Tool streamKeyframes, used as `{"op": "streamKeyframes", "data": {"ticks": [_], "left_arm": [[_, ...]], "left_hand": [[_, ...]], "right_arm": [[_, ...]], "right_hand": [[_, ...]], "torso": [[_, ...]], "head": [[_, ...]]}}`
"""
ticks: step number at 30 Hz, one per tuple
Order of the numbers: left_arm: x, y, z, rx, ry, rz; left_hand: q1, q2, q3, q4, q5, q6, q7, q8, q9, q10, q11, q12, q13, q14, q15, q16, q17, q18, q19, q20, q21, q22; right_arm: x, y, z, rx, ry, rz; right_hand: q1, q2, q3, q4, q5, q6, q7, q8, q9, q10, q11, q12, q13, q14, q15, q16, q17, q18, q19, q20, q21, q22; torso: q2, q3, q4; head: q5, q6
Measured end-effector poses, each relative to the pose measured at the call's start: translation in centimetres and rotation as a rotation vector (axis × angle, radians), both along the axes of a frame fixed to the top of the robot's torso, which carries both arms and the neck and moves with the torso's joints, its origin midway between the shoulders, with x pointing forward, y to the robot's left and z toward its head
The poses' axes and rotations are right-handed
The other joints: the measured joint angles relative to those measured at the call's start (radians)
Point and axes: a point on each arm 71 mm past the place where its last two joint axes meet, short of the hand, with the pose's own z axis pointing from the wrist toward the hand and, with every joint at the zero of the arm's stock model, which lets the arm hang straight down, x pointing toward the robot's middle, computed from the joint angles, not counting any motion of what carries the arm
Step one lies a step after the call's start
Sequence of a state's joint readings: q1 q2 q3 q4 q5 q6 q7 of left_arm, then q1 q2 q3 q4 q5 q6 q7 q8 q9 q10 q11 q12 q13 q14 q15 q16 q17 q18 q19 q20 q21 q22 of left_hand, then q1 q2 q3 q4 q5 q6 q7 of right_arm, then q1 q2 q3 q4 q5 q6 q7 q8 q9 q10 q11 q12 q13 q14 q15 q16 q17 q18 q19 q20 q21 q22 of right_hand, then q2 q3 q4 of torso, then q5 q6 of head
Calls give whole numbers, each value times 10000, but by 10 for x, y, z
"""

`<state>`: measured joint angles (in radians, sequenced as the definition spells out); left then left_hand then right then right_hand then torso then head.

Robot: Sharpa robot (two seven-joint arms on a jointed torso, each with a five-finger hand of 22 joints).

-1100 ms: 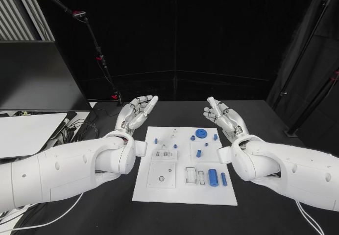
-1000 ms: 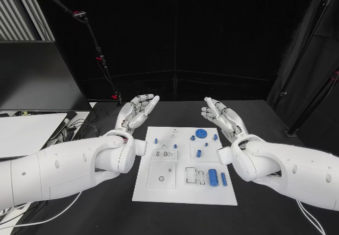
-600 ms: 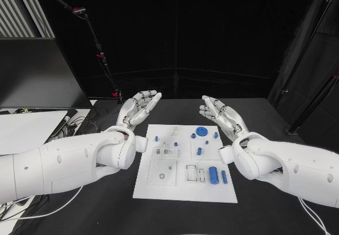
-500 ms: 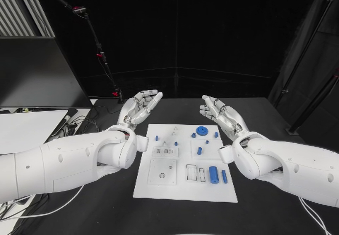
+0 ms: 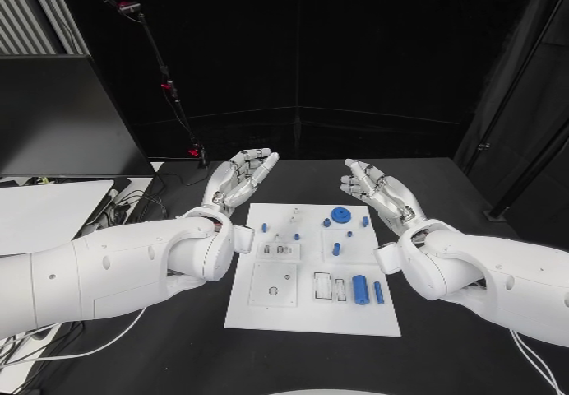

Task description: Assemble the parts on the task board

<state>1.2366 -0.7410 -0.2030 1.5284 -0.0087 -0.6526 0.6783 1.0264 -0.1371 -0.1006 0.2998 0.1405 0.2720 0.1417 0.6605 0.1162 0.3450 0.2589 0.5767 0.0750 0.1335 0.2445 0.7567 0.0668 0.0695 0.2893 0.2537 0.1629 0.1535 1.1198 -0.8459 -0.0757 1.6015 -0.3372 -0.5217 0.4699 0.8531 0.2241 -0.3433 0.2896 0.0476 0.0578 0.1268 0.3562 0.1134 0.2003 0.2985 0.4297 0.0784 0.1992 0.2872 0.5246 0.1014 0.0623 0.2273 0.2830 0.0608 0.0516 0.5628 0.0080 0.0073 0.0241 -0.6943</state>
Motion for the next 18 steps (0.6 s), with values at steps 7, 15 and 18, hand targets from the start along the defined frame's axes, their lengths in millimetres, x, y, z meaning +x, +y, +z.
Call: {"op": "streamKeyframes", "data": {"ticks": [7,15,18], "left_arm": [[0,1,0,-11,2,-23],[1,1,0,-28,2,-71],[1,0,0,-39,6,-96]], "left_hand": [[27,78,55,3,0,0,0,40,-18,-1,-1,39,-20,0,0,0,-1,1,0,0,0,0],[14,223,146,-6,0,0,0,84,-58,-1,-1,79,-41,-36,36,38,-1,0,0,0,48,11],[32,240,146,-6,0,0,0,84,-59,-2,-1,79,-47,-36,36,38,-2,1,6,5,47,11]], "right_arm": [[0,-5,2,-58,111,6],[4,-12,10,-199,136,18],[6,-15,12,-277,157,38]], "right_hand": [[38,38,-29,24,0,0,0,67,-16,0,0,182,15,212,-33,335,25,-1,162,51,117,64],[183,105,-123,13,0,0,0,183,-76,236,16,721,53,715,-103,668,-3,-2,801,26,435,239],[183,105,-132,22,0,0,0,215,-88,325,33,845,53,819,-106,678,-48,-1,984,13,506,291]], "torso": [[220,72,43],[448,91,80],[530,89,92]], "head": [[48,-18],[15,-29],[-5,6]]}}
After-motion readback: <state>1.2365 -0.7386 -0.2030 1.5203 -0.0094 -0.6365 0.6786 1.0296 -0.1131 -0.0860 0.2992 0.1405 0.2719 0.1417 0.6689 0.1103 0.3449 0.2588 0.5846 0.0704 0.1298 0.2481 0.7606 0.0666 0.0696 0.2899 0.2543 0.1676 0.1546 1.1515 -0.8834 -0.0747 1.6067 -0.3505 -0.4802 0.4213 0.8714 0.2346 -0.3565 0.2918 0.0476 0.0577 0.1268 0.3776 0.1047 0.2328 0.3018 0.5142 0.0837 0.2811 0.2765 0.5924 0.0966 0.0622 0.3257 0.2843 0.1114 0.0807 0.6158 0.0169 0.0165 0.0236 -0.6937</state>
